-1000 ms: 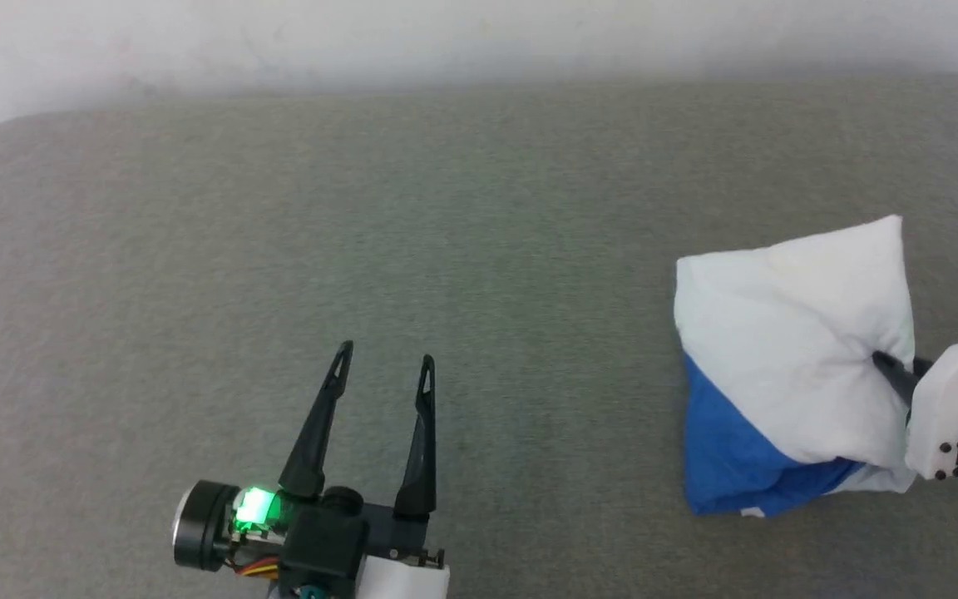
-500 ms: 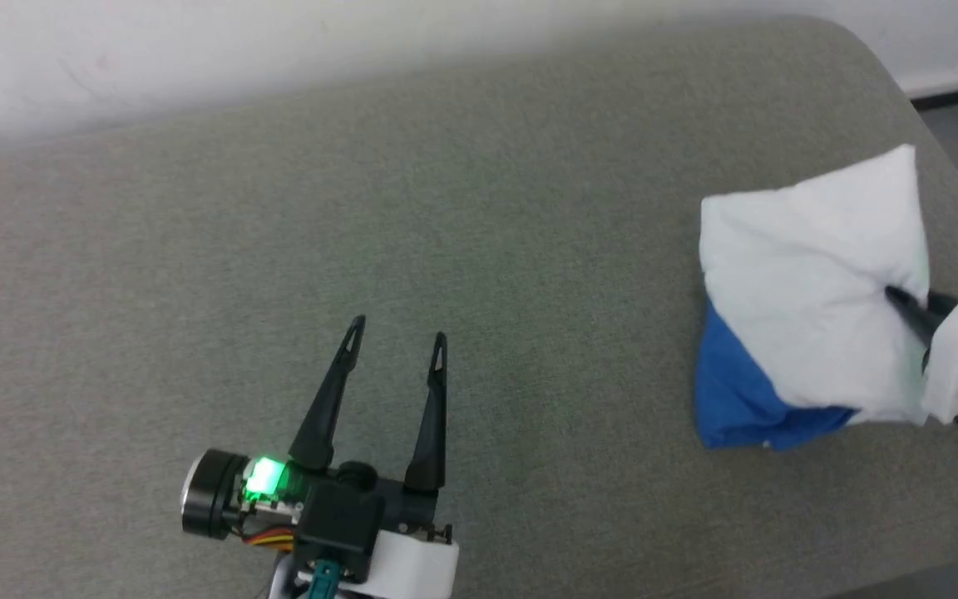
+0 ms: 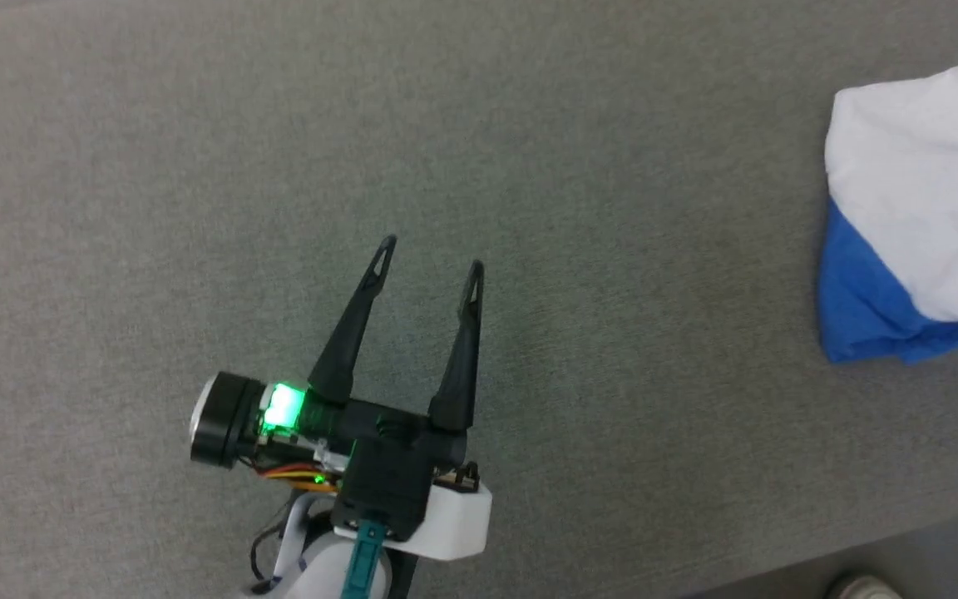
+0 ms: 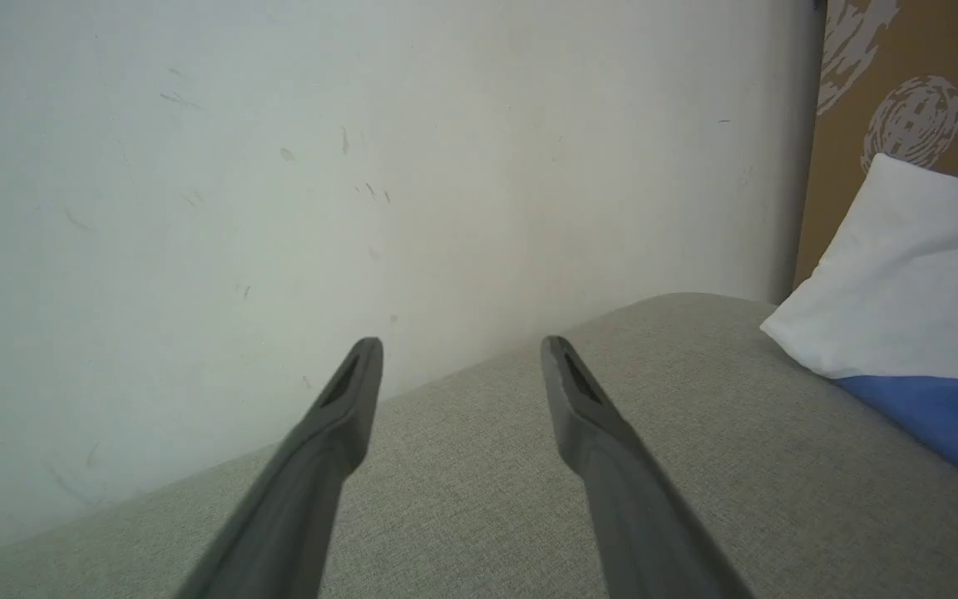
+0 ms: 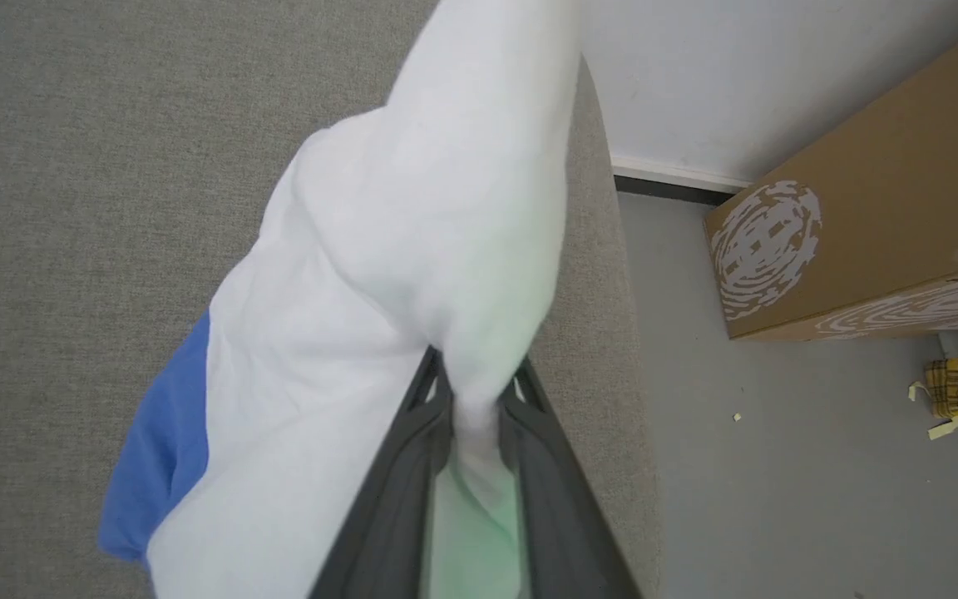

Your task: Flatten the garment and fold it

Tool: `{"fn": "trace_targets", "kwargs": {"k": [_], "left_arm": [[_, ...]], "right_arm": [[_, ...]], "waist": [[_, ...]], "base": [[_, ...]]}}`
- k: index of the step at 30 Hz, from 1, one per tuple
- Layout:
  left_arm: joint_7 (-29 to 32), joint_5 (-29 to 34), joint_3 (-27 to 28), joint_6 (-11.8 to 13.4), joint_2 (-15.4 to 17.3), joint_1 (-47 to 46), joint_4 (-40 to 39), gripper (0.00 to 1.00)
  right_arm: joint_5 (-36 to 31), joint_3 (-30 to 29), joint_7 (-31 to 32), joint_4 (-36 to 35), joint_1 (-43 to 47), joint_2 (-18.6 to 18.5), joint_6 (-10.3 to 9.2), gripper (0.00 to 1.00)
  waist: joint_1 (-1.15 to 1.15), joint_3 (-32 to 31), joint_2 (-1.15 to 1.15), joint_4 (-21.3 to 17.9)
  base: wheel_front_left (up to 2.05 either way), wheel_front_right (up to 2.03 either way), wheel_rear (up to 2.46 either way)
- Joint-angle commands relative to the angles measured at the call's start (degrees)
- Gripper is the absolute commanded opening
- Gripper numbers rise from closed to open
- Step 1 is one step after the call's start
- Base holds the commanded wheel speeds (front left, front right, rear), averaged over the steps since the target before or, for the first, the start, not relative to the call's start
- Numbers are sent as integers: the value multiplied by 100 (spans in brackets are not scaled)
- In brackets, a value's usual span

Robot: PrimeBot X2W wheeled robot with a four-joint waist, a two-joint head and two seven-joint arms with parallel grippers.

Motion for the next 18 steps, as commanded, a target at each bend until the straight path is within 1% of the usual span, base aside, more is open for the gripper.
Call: {"fn": "trace_targets", "kwargs": {"k": [1, 5, 10, 14, 18], "left_arm": [[22, 62, -12, 32, 2, -106, -31, 100], [193, 293, -107, 36, -25, -308, -143, 100], [355, 526, -202, 49, -62, -497, -247, 100], [443, 658, -275, 38, -96, -633, -297, 100], [493, 722, -303, 30, -102, -723, -317, 100]], "right_arm": [[81, 41, -77, 21, -108, -57, -12, 0], [471, 403, -501, 219, -338, -561, -12, 0], [735, 848, -953, 597, -659, -926, -12, 0], [771, 1214, -1288, 960, -973, -1109, -12, 0], [890, 1546, -1481, 1332, -1257, -1088, -12, 0]], "waist": [[-1, 464, 0, 141], [-1, 808, 0, 221], [-1, 1144, 0, 261], [-1, 1333, 0, 294], [-1, 1423, 0, 308]], "base": [[0, 0, 0], [0, 0, 0], [0, 0, 0], [0, 0, 0], [0, 0, 0]]}}
